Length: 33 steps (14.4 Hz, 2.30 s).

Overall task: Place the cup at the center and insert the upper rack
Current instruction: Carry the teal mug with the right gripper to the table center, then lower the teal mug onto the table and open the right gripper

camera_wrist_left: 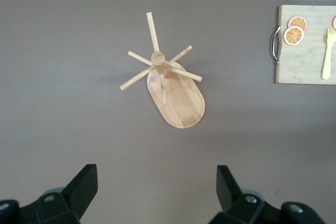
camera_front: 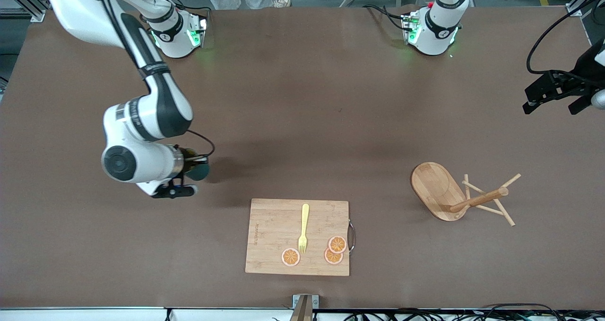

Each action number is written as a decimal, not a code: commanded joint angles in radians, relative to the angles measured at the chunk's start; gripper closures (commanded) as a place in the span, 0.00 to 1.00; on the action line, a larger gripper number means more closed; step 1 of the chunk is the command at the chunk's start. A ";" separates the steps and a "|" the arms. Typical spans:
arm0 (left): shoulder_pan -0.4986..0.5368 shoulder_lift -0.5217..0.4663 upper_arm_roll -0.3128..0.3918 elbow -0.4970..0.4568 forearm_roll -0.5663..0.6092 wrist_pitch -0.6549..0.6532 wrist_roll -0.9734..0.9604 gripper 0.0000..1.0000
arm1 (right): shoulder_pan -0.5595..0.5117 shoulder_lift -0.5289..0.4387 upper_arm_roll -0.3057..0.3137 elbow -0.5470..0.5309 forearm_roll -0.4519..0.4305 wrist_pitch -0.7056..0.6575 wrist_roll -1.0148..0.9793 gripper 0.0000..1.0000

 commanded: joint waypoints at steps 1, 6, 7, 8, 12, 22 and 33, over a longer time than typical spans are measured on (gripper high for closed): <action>-0.003 -0.003 0.000 0.002 0.001 0.006 -0.007 0.00 | 0.105 0.107 -0.010 0.142 0.014 -0.021 0.011 1.00; -0.003 -0.003 0.000 0.002 0.001 0.006 -0.007 0.00 | 0.281 0.222 -0.010 0.293 0.017 0.011 0.248 1.00; -0.003 -0.003 0.000 0.002 0.003 0.006 -0.007 0.00 | 0.304 0.237 -0.010 0.313 0.018 0.021 0.281 1.00; -0.003 -0.003 0.000 0.004 0.003 0.006 -0.007 0.00 | 0.332 0.254 -0.008 0.334 0.018 0.027 0.307 1.00; -0.003 -0.001 0.000 0.002 0.006 0.006 -0.007 0.00 | 0.436 0.351 -0.008 0.457 0.018 0.060 0.503 1.00; -0.004 0.000 0.000 0.002 0.006 0.006 -0.007 0.00 | 0.541 0.411 -0.008 0.472 0.020 0.194 0.688 0.93; -0.004 -0.003 -0.008 0.002 0.001 0.005 -0.009 0.00 | 0.437 0.241 -0.014 0.517 0.018 0.041 0.769 0.00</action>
